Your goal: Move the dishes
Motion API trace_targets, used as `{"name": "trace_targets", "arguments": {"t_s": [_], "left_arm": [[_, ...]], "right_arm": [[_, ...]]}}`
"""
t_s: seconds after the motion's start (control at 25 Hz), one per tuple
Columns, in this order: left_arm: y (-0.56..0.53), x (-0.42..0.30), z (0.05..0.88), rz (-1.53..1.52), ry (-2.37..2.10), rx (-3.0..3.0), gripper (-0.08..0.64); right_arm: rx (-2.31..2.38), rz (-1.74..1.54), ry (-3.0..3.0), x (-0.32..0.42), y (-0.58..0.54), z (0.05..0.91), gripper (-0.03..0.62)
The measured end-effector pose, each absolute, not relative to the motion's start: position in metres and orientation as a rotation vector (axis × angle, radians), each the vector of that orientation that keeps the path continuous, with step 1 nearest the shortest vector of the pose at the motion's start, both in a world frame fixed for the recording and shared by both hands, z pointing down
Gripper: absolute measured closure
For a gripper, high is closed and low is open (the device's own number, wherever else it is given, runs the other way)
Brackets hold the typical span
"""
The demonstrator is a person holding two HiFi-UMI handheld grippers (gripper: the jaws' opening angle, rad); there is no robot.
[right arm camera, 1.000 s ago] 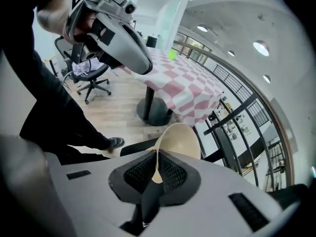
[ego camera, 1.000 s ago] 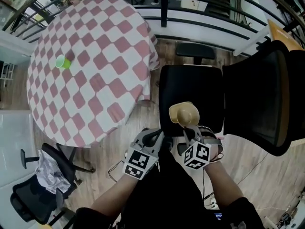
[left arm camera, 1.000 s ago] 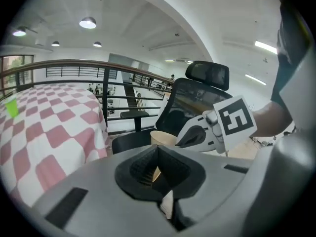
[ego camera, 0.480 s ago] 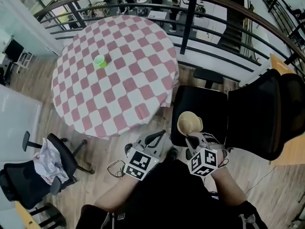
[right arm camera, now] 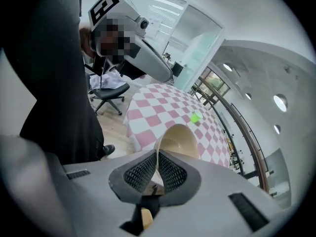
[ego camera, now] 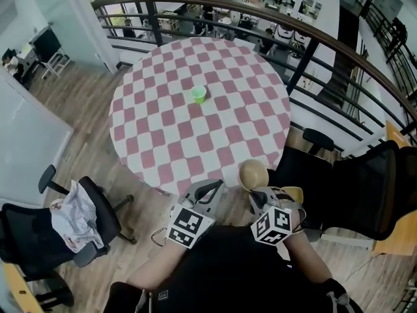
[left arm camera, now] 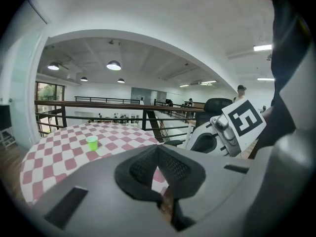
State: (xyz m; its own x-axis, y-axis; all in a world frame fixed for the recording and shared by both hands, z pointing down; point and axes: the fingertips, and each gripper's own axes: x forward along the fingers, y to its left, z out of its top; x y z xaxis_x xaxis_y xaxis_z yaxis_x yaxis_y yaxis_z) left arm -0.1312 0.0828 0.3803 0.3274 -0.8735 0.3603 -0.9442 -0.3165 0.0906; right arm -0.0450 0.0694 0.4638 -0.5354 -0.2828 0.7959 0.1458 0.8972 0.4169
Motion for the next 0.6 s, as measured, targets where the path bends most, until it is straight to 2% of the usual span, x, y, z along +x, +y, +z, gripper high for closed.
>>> {"name": "trace_targets", "arguments": {"t_s": [0.24,0.6], "left_arm": [[0.121,-0.228,0.376,0.338,-1.718,2.242,0.555],[0.118,-0.301,0.378,0.239,-1.857,2.085,0.555]], "right_arm": [[0.045,-0.599,-2.097,-0.153,0.091,0.454,0.563],[-0.107,-0.659,-2.103,-0.233,0.07,0.452,0.563]]}}
